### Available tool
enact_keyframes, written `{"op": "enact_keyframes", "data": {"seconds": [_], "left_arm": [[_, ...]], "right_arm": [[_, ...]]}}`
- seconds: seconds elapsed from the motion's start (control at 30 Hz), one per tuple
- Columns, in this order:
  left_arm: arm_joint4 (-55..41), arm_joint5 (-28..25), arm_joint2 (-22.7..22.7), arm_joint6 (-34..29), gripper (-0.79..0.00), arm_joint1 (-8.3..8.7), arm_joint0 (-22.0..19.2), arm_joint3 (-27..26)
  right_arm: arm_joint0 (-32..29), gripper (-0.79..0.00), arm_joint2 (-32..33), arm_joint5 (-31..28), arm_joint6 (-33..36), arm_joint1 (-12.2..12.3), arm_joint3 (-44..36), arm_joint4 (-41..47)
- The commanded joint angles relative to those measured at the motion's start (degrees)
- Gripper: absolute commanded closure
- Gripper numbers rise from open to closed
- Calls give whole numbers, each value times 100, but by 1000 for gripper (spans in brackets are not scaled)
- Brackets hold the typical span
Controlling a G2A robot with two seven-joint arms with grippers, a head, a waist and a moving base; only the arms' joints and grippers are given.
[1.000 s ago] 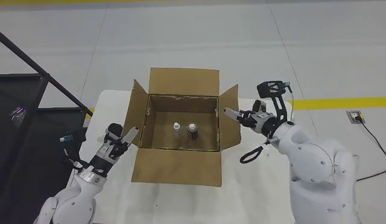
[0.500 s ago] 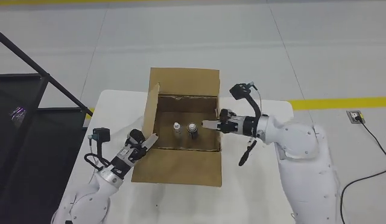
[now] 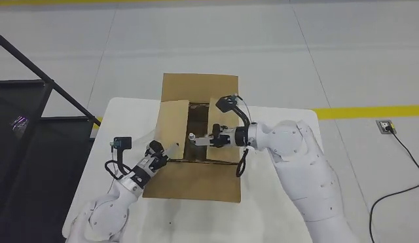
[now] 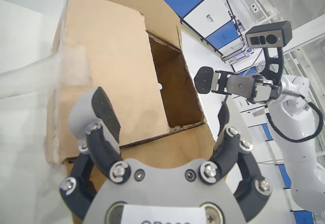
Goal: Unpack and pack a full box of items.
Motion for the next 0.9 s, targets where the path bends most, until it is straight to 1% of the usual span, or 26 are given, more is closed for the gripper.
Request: {"op": "enact_keyframes", "data": {"seconds": [0.0, 0.3, 0.43, 0.5, 0.67, 0.8, 0.87], "left_arm": [[30, 9, 40, 30, -785, -1, -20, 56], [90, 14, 136, 68, -785, 4, -105, 233], [62, 14, 132, 87, -785, 10, -109, 261], [32, -16, 85, 135, -785, 16, -81, 192], [-157, -170, -281, 180, -785, 63, 161, -249], [-488, -389, -778, 64, -785, 122, 487, -613], [-744, -507, -1080, -46, -785, 154, 659, -715]], "right_arm": [[28, -785, -94, 95, -189, 1, 115, -193], [49, -785, -269, 312, -565, 43, 366, -419], [52, -785, -297, 298, -590, 66, 386, -356], [47, -785, -307, 211, -614, 76, 338, -277], [-15, -785, -297, -30, -719, 120, -33, -162], [-91, -785, -287, -146, -794, 158, -395, -99], [-91, -785, -296, -148, -768, 162, -425, -109]]}}
